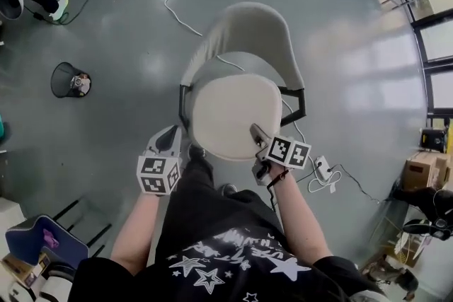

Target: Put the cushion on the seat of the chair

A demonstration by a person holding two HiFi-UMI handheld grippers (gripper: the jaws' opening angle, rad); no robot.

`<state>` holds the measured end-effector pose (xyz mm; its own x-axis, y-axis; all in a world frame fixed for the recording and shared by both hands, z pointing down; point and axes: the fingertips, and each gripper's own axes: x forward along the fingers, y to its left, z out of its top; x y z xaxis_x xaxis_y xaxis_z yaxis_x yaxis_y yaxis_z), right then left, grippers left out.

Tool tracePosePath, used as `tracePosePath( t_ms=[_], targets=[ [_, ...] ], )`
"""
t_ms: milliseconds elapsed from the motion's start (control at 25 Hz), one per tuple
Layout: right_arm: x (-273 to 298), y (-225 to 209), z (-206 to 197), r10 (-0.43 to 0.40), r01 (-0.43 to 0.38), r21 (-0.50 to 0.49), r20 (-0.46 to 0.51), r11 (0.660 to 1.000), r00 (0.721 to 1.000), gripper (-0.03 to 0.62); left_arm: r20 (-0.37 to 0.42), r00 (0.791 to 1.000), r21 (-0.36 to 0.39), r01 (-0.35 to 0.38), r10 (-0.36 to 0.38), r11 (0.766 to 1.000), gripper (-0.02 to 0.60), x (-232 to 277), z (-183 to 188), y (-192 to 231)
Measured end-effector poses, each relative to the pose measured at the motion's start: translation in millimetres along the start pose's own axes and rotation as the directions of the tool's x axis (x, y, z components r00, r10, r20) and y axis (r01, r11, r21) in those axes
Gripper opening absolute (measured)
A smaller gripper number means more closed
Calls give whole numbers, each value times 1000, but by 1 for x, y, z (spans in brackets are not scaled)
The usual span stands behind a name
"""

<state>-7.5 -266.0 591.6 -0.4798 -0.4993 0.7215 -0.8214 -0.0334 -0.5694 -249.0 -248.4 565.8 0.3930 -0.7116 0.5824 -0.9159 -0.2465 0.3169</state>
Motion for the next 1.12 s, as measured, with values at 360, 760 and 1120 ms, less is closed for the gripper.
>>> tracePosePath(
  t_ms=[360,760,1120],
  targets=[
    [39,-13,3,18,-19,-26,-32,999,999,57,-90,994,38,57,-54,998,6,34,-11,10],
    [65,-67,4,-19,6,-131,-99,991,995,60,-150,988,53,31,-23,998,6,60,-33,-19],
    [89,-127,-1,-81,49,-206,-148,977,986,77,-197,980,31,7,-1,999,6,99,-62,-48]
  ],
)
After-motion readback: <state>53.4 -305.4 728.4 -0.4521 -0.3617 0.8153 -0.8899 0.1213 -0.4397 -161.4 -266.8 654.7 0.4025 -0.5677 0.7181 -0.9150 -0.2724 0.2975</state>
